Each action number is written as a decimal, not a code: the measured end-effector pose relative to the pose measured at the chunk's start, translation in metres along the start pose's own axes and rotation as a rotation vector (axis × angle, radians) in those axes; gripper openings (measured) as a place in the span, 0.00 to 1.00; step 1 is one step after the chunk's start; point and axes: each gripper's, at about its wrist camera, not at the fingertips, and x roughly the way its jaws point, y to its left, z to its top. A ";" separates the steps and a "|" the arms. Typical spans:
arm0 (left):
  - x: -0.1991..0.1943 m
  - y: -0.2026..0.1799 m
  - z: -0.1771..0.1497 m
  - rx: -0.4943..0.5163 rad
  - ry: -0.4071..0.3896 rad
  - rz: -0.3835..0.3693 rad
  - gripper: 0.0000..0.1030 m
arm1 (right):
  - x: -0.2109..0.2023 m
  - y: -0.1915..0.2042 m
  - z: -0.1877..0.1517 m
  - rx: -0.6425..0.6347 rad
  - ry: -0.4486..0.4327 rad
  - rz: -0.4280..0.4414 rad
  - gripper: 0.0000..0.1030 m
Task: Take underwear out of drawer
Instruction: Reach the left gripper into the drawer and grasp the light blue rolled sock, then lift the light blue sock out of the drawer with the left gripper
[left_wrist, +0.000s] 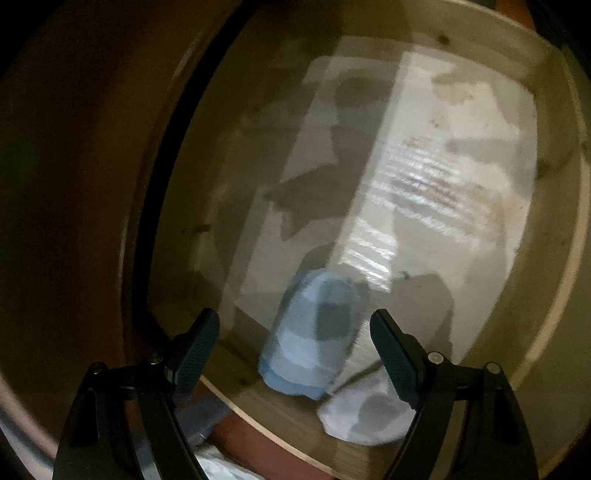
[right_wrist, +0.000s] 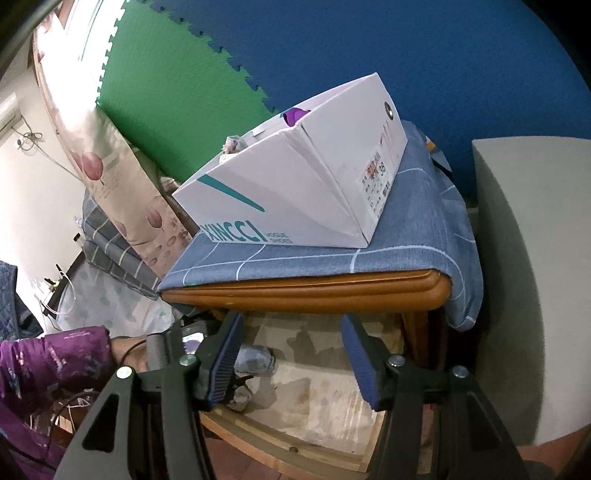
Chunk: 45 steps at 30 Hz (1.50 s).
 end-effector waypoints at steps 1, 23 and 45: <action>0.003 0.001 -0.002 0.017 -0.002 0.002 0.80 | 0.000 0.000 0.000 0.002 0.001 0.003 0.55; 0.044 0.020 -0.058 -0.095 0.020 -0.404 0.42 | 0.017 -0.004 0.000 0.024 0.050 -0.002 0.55; -0.096 0.000 -0.047 -0.124 -0.189 -0.465 0.36 | 0.010 -0.017 0.001 0.066 0.018 0.006 0.55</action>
